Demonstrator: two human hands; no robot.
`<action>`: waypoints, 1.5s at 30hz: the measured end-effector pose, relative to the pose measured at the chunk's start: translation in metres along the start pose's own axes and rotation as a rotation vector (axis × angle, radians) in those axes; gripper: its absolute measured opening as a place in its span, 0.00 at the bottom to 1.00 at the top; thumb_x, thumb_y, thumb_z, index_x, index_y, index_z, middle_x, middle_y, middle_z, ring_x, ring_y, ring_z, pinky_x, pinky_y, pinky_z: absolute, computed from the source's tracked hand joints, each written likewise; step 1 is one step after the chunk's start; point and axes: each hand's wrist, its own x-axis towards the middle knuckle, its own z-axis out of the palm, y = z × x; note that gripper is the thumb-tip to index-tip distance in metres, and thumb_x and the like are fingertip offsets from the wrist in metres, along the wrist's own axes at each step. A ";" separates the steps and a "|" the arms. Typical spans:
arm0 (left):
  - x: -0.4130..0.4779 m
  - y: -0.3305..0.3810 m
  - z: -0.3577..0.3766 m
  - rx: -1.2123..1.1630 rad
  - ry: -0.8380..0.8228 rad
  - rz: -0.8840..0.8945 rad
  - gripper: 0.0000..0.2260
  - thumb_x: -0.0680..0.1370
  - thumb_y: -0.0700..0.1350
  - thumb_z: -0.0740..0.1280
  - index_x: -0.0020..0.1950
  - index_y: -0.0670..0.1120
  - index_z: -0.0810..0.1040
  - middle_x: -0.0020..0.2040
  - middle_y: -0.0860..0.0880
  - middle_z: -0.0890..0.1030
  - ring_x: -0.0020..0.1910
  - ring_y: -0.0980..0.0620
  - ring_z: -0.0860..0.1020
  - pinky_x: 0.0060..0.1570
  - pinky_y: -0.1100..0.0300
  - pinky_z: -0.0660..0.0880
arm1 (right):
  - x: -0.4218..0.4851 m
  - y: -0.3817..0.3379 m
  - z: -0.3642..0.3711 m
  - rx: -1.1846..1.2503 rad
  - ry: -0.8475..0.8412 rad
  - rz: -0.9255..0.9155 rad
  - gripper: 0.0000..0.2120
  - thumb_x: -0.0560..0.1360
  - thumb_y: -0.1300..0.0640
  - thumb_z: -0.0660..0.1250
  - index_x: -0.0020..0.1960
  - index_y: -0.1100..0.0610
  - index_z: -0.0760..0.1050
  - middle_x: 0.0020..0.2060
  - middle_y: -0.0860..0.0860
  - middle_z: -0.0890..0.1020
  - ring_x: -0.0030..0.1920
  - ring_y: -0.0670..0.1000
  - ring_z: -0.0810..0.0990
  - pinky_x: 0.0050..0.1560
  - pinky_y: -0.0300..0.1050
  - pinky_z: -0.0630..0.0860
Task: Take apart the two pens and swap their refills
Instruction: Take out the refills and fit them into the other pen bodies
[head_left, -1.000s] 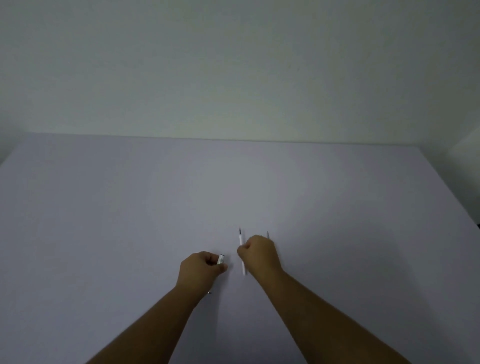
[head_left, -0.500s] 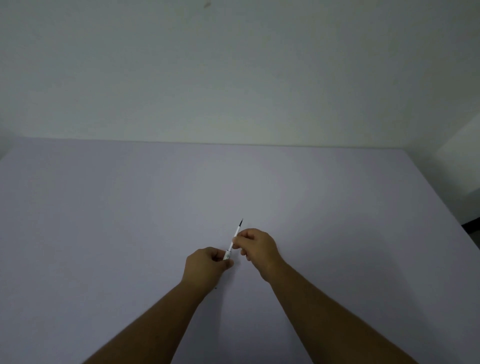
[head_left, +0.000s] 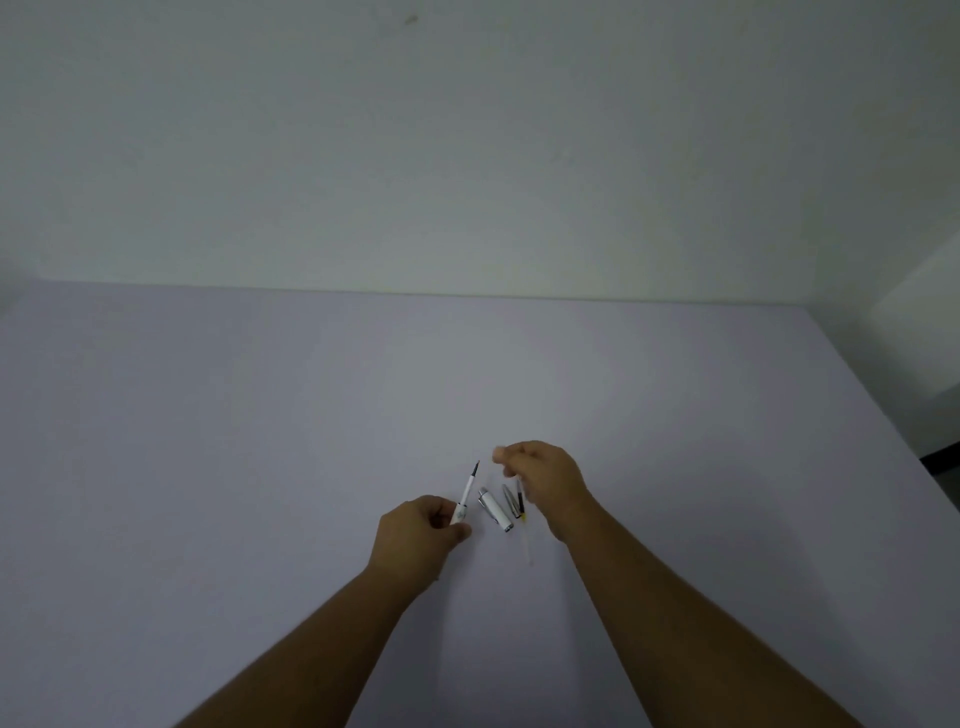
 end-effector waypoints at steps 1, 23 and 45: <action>0.000 0.000 -0.001 0.003 0.002 0.005 0.08 0.71 0.44 0.72 0.49 0.47 0.81 0.36 0.51 0.78 0.33 0.57 0.74 0.18 0.77 0.67 | 0.006 0.003 -0.004 -0.128 0.069 -0.018 0.09 0.72 0.55 0.68 0.43 0.60 0.81 0.38 0.53 0.82 0.39 0.51 0.78 0.39 0.42 0.73; 0.000 -0.010 -0.009 -0.011 -0.038 0.042 0.11 0.72 0.44 0.71 0.51 0.56 0.80 0.34 0.52 0.77 0.33 0.55 0.75 0.20 0.76 0.68 | 0.024 0.027 0.015 -0.745 0.097 -0.022 0.14 0.73 0.51 0.64 0.32 0.56 0.70 0.31 0.55 0.76 0.36 0.54 0.74 0.36 0.42 0.68; -0.003 -0.001 0.002 0.030 -0.048 0.022 0.11 0.72 0.46 0.72 0.52 0.58 0.78 0.37 0.51 0.80 0.34 0.56 0.76 0.29 0.69 0.68 | -0.002 -0.002 0.012 0.272 0.080 -0.003 0.09 0.73 0.57 0.68 0.46 0.63 0.80 0.32 0.51 0.78 0.30 0.46 0.70 0.32 0.39 0.71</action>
